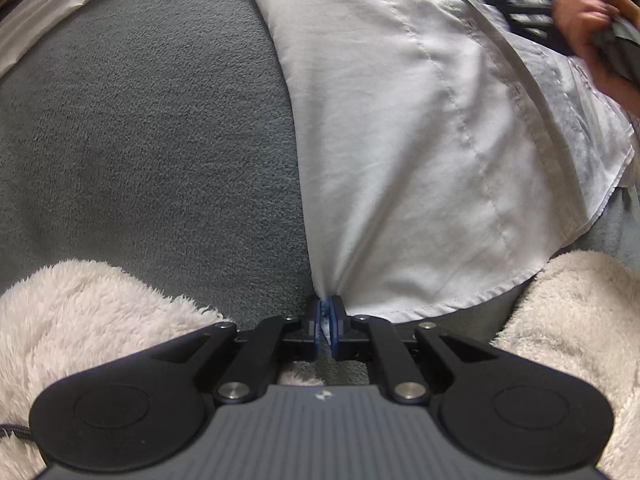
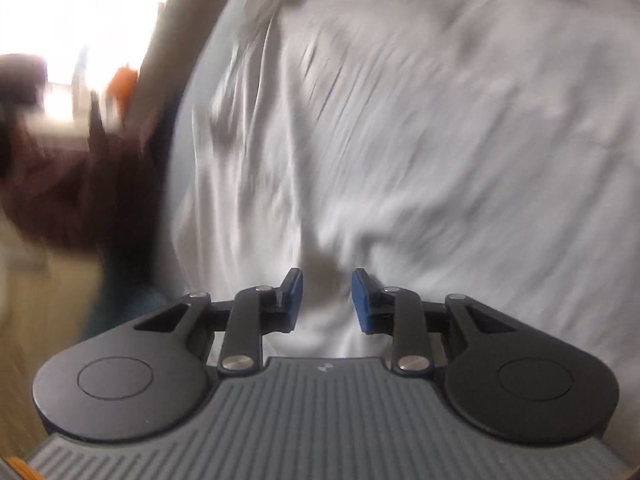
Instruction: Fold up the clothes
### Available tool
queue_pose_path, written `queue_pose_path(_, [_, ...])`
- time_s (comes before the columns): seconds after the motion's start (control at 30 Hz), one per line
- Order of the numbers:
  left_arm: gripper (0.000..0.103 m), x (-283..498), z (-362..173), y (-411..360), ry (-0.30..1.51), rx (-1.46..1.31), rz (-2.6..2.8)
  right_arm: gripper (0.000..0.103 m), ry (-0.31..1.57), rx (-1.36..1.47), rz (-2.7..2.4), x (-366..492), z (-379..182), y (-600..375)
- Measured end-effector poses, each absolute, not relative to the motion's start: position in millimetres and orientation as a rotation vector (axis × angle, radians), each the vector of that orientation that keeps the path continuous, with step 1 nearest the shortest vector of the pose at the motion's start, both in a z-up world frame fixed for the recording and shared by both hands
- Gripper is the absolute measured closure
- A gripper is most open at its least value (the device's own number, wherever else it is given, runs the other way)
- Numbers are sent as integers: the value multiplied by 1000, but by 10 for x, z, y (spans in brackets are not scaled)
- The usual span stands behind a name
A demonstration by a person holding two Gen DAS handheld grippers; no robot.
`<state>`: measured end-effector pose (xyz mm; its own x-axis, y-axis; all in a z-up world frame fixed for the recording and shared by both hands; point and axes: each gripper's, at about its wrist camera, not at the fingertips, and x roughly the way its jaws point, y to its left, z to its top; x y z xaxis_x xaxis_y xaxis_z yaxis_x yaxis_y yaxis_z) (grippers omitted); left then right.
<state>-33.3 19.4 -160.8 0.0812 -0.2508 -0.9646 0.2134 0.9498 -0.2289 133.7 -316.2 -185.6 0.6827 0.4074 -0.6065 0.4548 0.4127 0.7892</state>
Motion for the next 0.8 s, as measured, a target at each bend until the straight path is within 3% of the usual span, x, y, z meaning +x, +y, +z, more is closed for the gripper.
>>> queue_pose_path(0.07, [90,-297,-1586,193,1445,-50,-371,55,831,1225,-34,1165,-1756,-3345])
queue_pose_path(0.13, [68,-275,-1556,198,1437,-67,-397,47,833,1236,2,978,-1643,-3490])
queue_pose_path(0.3, [57,-336,-1414,241,1386,-59,-403,19,846,1214,27,363,-1375,-3760])
queue_pose_path(0.43, [43,-486,-1214,336,1282,-51,-351,14,809,1231,-1,-134,-1228,-3986])
queue_pose_path(0.53, [41,-428,-999,450,1213,-38,-318,3,808,1165,-34,-387,-1085,-4040])
queue_pose_path(0.8, [35,-422,-618,244,1045,-22,-276,1,868,775,-105,-691,-600,-3809])
